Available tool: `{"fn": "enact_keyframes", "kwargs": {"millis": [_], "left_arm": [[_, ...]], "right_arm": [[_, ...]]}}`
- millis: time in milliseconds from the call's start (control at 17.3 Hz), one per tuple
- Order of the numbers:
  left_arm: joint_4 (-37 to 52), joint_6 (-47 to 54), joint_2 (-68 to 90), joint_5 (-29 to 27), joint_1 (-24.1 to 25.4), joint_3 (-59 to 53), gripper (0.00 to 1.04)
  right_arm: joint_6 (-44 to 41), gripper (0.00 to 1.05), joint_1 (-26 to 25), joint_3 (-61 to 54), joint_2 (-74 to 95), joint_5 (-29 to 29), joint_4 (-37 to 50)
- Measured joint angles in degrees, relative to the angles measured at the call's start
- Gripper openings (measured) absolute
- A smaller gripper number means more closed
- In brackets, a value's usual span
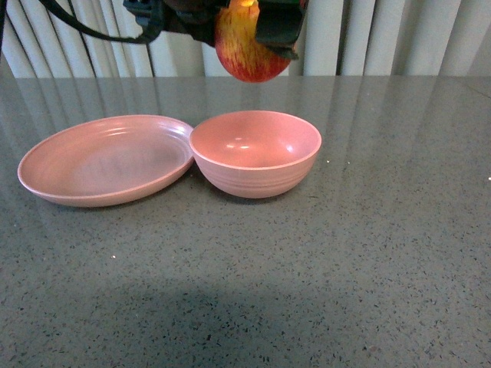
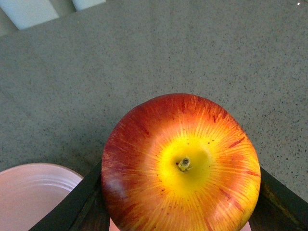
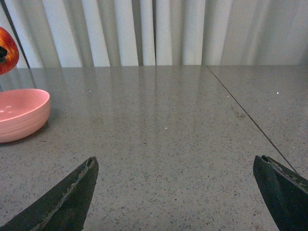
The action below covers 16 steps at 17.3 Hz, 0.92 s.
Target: Move apple from plate to bowl
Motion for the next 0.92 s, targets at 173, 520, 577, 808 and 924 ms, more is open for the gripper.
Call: {"fn": "enact_keyframes", "kwargs": {"millis": [173, 520, 577, 808, 924], "left_arm": [[1.1, -1.3, 1.6, -0.1, -0.5, -1.5, 0.68], [2.1, -2.8, 4.9, 0.3, -0.5, -3.1, 0.68], [2.4, -2.9, 5.4, 0.2, -0.5, -3.1, 0.68], [2.2, -4.0, 6.6, 0.5, 0.0, -3.1, 0.68], [2.1, -4.5, 7.1, 0.9, 0.5, -3.1, 0.68]], "right_arm": [[0.0, 0.98, 0.0, 0.0, 0.0, 0.0, 0.0], [0.0, 0.98, 0.0, 0.0, 0.0, 0.0, 0.0], [0.0, 0.98, 0.0, 0.0, 0.0, 0.0, 0.0], [0.0, 0.98, 0.0, 0.0, 0.0, 0.0, 0.0], [0.0, 0.98, 0.0, 0.0, 0.0, 0.0, 0.0]]}}
